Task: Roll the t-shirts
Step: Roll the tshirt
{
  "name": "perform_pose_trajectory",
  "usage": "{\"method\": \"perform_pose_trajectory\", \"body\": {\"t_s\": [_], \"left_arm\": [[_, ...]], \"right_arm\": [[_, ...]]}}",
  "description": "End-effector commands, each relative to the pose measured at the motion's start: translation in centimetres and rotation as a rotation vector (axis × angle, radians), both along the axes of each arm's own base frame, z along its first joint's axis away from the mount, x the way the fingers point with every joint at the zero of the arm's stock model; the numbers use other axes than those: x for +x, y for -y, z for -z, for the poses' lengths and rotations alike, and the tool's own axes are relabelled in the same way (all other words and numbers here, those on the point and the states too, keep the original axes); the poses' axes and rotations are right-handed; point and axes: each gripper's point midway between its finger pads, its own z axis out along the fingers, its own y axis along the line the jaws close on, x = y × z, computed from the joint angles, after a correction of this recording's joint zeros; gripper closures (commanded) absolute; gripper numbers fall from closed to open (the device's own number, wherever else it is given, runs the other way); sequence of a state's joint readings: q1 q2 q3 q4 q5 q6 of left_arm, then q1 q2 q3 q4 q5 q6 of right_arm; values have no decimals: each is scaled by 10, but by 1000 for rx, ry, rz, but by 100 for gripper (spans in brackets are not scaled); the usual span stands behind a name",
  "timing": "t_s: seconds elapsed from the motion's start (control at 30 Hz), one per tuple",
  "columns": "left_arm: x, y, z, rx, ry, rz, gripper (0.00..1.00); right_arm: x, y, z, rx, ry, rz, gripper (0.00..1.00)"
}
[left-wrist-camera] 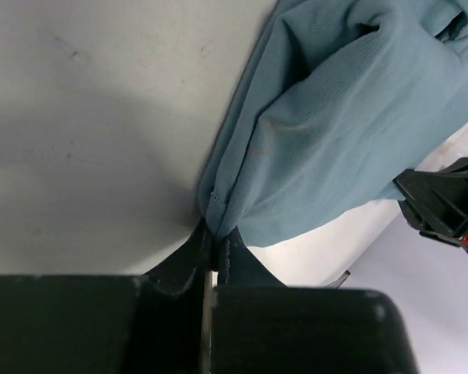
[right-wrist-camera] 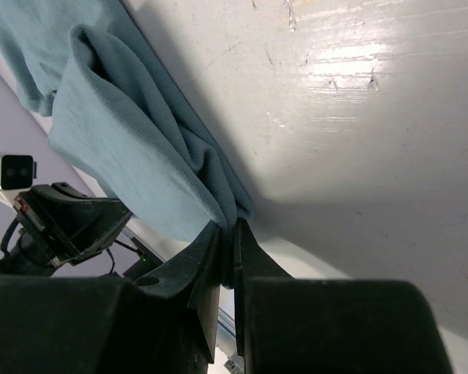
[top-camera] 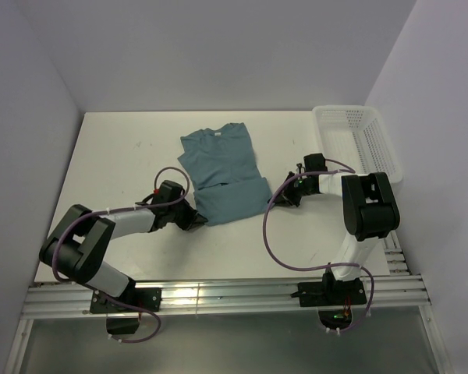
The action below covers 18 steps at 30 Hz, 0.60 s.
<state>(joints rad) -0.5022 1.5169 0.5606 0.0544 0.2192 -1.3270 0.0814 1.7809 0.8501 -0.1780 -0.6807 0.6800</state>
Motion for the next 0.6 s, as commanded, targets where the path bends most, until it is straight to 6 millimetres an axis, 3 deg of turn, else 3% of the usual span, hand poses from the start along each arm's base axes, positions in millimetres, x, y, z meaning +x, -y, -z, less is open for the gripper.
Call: {"method": "perform_pose_trajectory", "body": {"t_s": [0.0, 0.17, 0.23, 0.4, 0.57], "left_arm": [[-9, -24, 21, 154, -65, 10, 100], [-29, -25, 19, 160, -133, 82, 100], [-47, -22, 20, 123, -193, 116, 99], [-82, -25, 20, 84, -273, 146, 100], [-105, -25, 3, 34, -340, 161, 100]], "right_arm": [[-4, 0, -2, 2, -17, 0, 96], [-25, 4, -7, -22, -109, -20, 100], [-34, 4, -11, -26, -124, -33, 100], [-72, 10, -9, -55, -252, -53, 100], [-111, 12, -14, -76, -350, -61, 100]]}}
